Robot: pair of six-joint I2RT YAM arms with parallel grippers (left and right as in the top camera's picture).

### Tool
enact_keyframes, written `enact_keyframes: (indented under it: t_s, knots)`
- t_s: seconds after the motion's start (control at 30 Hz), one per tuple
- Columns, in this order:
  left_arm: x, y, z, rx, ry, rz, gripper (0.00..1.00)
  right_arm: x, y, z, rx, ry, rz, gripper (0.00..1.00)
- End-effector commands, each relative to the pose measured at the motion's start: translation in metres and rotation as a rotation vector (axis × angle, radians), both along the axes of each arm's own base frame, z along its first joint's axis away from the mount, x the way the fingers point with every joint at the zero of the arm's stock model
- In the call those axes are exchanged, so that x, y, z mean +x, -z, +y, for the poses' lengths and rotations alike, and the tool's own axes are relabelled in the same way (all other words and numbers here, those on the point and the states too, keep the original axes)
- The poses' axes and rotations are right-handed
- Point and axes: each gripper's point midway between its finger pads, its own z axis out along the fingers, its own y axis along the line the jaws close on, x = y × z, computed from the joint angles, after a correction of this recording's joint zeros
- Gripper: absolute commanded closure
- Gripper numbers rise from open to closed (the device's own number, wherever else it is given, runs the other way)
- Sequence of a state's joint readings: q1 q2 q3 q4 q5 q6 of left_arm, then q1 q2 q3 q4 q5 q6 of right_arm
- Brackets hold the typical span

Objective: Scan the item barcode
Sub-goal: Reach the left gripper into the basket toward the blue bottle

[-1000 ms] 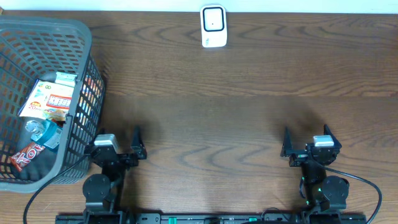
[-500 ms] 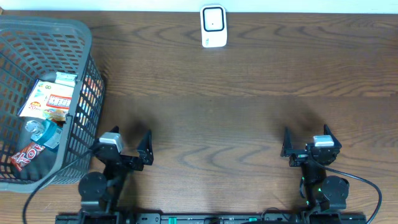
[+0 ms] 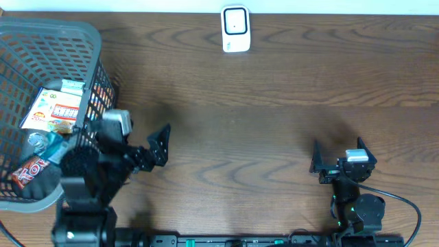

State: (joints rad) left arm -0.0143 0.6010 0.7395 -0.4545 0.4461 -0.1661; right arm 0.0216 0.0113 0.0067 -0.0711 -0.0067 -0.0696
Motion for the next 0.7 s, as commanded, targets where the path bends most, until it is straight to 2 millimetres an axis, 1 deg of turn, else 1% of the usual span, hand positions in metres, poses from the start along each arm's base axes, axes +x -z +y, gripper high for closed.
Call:
enact_keyframes:
  t_s: [0.0,0.1,0.17,0.23,0.33,0.37,0.43,0.53,0.67]
  knots:
    - [-0.011,-0.024,-0.026,-0.034,0.17,0.019,0.02,0.0,0.0,0.0,0.002,0.001,0.0,0.01]
    - [-0.015,-0.005,-0.027,-0.044,0.172,0.111,0.02,0.0,0.0,0.0,0.002,0.001,0.0,0.01]
    - [-0.016,-0.001,-0.028,-0.073,0.168,0.147,0.02,0.0,0.0,0.0,0.002,0.001,0.0,0.01]
    - [-0.015,-0.003,-0.029,-0.095,0.167,0.147,0.02,0.0,0.0,0.0,0.002,0.001,0.0,0.01]
    - [-0.007,-0.018,-0.029,-0.108,0.156,0.082,0.02,0.0,0.0,0.0,0.002,0.001,0.0,0.01]
    - [-0.003,-0.023,-0.026,-0.137,0.122,0.079,0.02,0.0,0.0,0.0,0.002,0.001,0.0,0.01]
    - [0.006,-0.03,-0.012,-0.19,-0.003,0.09,0.02,0.0,0.0,0.0,0.002,0.001,0.0,0.01]
    - [0.015,-0.042,0.008,-0.221,-0.151,0.082,0.02,0.0,0.0,0.0,0.002,0.001,0.0,0.01]
    - [0.024,-0.067,0.028,-0.229,-0.275,0.053,0.02,0.0,0.0,0.0,0.002,0.001,0.0,0.01]
